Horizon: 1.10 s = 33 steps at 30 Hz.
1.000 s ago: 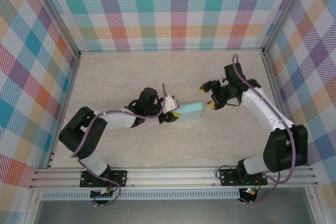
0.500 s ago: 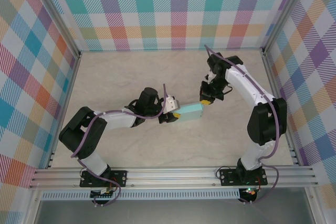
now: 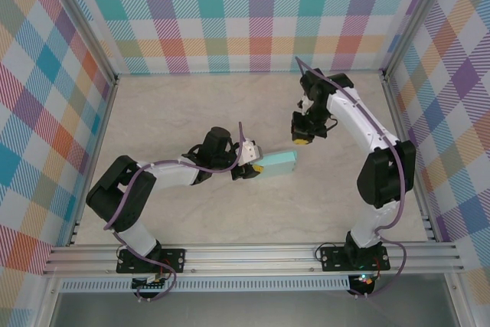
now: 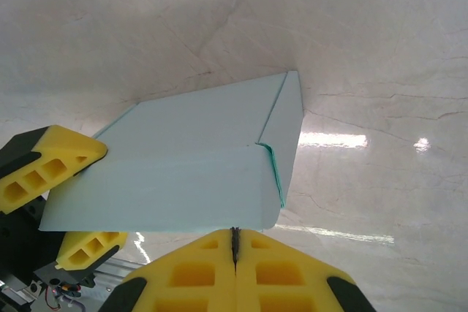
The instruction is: Fold the paper box
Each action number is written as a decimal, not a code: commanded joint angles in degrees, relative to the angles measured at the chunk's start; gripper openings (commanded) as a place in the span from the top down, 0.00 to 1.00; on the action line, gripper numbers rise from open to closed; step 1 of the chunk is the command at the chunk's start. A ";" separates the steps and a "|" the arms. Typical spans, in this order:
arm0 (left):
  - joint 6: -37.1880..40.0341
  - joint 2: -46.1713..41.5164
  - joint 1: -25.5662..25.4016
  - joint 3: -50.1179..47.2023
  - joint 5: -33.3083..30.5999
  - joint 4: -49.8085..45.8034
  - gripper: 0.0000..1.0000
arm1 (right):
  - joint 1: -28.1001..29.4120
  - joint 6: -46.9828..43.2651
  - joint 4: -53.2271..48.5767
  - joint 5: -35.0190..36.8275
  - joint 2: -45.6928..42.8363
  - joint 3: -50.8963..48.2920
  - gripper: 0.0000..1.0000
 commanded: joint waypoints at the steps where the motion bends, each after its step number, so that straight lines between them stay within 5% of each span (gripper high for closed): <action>1: 2.09 3.50 -0.38 -0.15 -2.20 -10.96 0.55 | 1.16 -0.97 1.30 0.24 1.93 -2.85 1.00; 13: 0.90 4.20 -0.39 -0.15 -1.56 -9.53 0.55 | 2.05 1.57 9.63 -1.86 -4.90 -21.90 1.00; 24: 2.45 3.18 -0.40 -1.77 2.00 -8.17 0.54 | 2.84 0.38 8.82 -5.17 -5.66 -10.80 0.99; 26: 2.66 3.60 -0.40 -0.88 2.56 -9.39 0.54 | 2.88 -1.28 9.70 -5.47 -5.51 -10.89 0.77; 30: 4.05 3.41 -0.40 0.03 3.08 -11.74 0.54 | 3.58 -14.49 12.18 -4.11 -8.61 -12.93 0.63; 33: 5.74 3.06 -0.34 0.12 4.91 -12.91 0.54 | 3.67 -36.74 23.40 -4.79 -17.80 -23.37 0.56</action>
